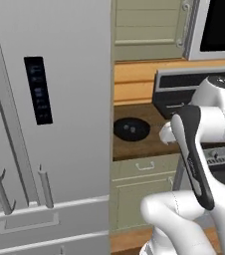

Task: Grab a lemon wedge from the fridge and one ice cube from the ice bowl, and put them in the glass of lemonade.

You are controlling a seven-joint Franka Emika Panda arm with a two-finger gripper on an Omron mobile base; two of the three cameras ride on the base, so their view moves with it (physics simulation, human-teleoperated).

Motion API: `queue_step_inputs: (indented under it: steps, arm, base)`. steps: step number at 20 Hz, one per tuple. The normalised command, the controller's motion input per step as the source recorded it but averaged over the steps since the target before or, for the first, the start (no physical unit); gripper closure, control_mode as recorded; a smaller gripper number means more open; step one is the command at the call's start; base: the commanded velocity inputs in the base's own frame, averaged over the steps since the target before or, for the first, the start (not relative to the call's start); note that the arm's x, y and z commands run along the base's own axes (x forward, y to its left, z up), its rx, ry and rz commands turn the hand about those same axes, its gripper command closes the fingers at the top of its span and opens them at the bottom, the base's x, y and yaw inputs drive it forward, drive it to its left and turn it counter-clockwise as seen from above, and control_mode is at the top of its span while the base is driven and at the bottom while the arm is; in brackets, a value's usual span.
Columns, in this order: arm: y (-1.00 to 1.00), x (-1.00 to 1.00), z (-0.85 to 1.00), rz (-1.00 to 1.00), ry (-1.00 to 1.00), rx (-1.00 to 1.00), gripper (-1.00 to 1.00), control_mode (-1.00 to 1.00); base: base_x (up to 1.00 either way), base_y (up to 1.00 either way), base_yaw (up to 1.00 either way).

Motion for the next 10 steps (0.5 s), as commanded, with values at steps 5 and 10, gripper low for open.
queue_step_inputs:
  steps: [5, 10]
  arm:
    - [0.00, 0.00, 0.00, 0.00, 0.00, 0.00, -1.00, 1.00]
    - [0.00, 0.00, 0.00, 0.00, 0.00, 0.00, -1.00, 1.00]
  base:
    - [0.64, -0.38, 0.00]
    - [0.86, -0.35, 0.02]
